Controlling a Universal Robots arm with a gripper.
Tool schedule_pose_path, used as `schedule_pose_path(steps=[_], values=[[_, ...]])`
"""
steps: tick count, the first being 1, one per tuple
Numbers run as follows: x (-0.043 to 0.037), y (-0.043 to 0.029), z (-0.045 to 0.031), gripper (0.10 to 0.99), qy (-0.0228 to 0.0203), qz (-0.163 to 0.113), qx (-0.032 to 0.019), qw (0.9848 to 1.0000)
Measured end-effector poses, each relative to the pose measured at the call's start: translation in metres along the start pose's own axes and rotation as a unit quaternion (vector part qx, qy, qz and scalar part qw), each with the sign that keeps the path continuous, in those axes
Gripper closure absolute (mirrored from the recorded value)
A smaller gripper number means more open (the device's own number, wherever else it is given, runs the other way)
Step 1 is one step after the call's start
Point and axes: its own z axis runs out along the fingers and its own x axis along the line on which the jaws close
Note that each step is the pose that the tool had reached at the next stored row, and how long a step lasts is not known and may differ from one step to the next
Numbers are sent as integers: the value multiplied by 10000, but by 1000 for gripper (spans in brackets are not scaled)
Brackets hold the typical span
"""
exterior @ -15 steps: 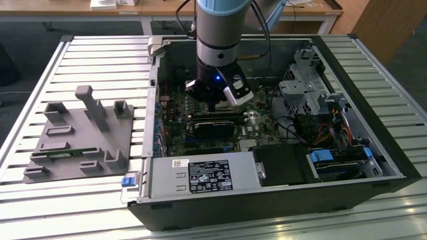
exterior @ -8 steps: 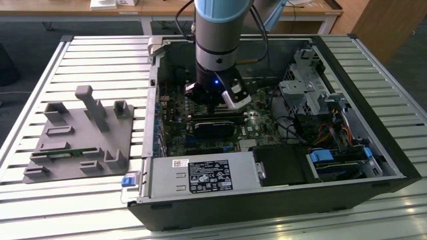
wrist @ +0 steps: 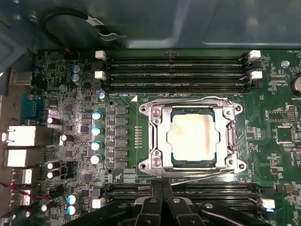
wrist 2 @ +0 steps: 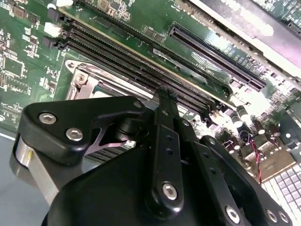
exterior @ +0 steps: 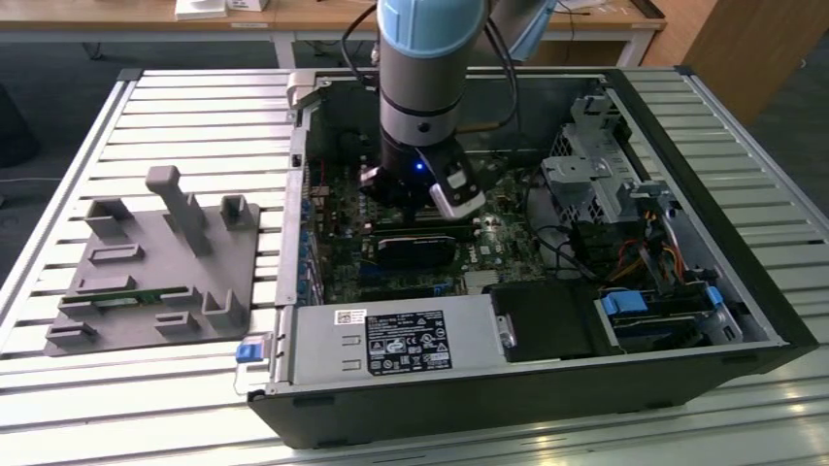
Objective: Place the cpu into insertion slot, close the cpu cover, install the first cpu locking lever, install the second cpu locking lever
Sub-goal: 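Install the second cpu locking lever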
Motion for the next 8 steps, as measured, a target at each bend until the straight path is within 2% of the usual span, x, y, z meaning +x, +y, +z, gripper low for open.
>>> schedule_pose_path(steps=[2,3,5,8], values=[[10,-5,9,980,1,1,-16,10000],[11,-8,13,980,2,0,-41,10000],[13,-29,17,980,3,0,-125,9999],[21,-75,17,980,5,0,-216,9998]])
